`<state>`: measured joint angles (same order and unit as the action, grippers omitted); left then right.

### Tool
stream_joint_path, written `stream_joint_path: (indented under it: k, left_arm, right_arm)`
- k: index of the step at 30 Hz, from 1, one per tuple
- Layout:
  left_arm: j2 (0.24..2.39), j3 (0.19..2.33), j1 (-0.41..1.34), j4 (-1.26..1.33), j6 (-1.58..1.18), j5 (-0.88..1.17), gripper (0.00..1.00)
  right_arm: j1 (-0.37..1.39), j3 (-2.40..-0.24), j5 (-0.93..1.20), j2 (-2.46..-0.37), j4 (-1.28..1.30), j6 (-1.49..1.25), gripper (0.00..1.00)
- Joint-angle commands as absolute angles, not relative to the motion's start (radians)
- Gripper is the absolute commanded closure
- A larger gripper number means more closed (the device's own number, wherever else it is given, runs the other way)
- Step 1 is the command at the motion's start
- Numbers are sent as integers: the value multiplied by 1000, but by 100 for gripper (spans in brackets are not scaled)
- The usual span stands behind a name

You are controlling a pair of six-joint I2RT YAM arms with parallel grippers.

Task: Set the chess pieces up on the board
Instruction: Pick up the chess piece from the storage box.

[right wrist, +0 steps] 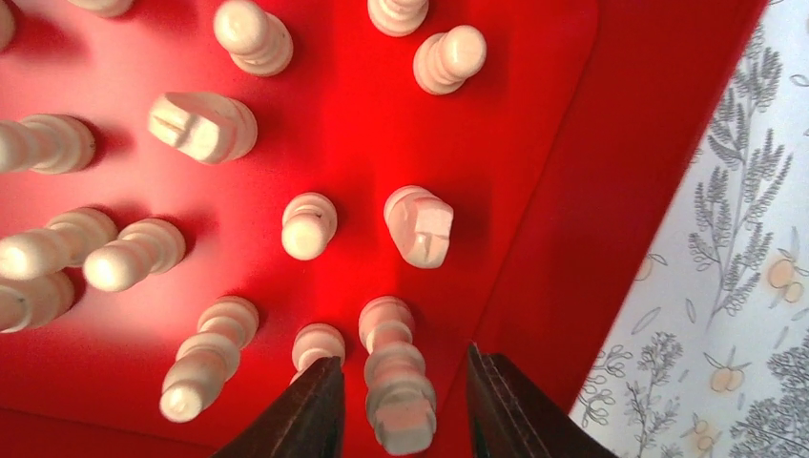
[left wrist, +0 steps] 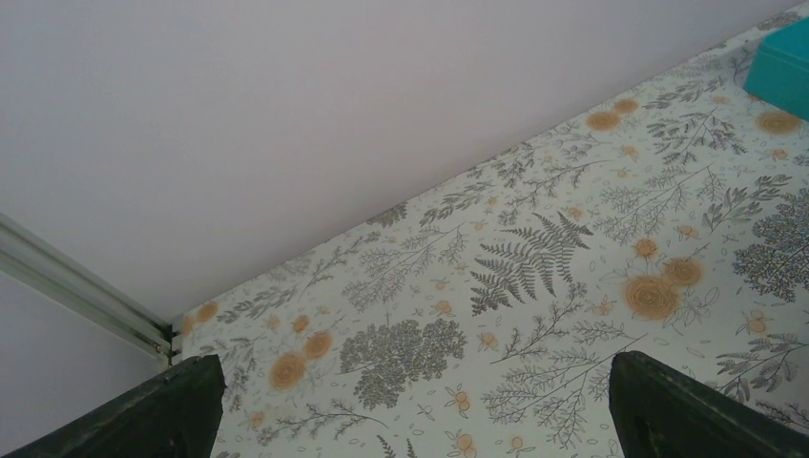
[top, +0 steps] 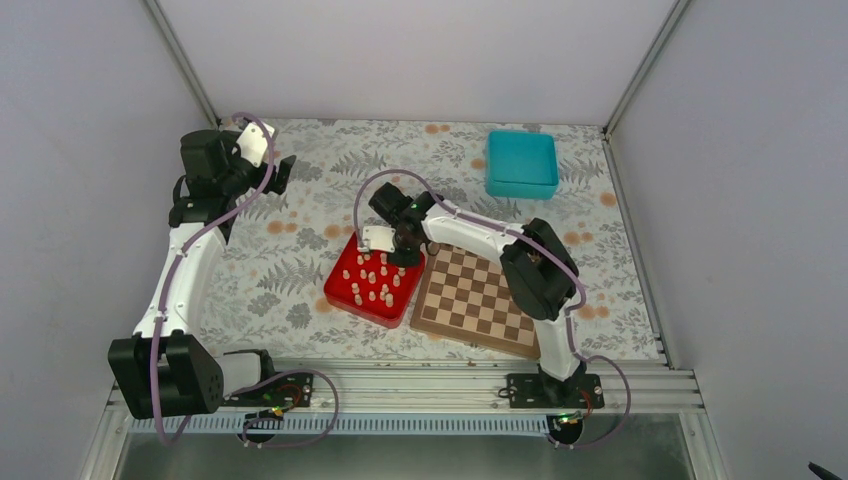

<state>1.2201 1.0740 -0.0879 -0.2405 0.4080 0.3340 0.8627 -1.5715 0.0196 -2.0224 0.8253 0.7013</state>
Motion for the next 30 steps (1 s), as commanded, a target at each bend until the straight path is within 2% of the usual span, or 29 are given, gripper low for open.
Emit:
stream_joint_path:
  k: [1,5,11,15,22,30]
  left_arm:
    - [1216,1060,-92,-217,414,351,0]
    - [1219,1063,-92,-222,416,353,0]
    - [1219,1055,-92,-222,420,358,0]
    - [1215,1054,-91,-222,420,360,0]
    - [1207,1066,-92,-226,416,354,0]
    - [1200,1084,-92,-243,414,353,0]
  right_arm:
    - [864,-1565,-20,-2044,805,681,66]
    - [861,-1573,-23,-2053,807,681,69]
    - [858,-1578,-24,-2061,819,676,84]
    - [858,-1593,11,-2022,843,674,88]
    - [797,-1600,127,-1842,926,691,93]
    - [720,-1446,70,-1563,1047,676,94]
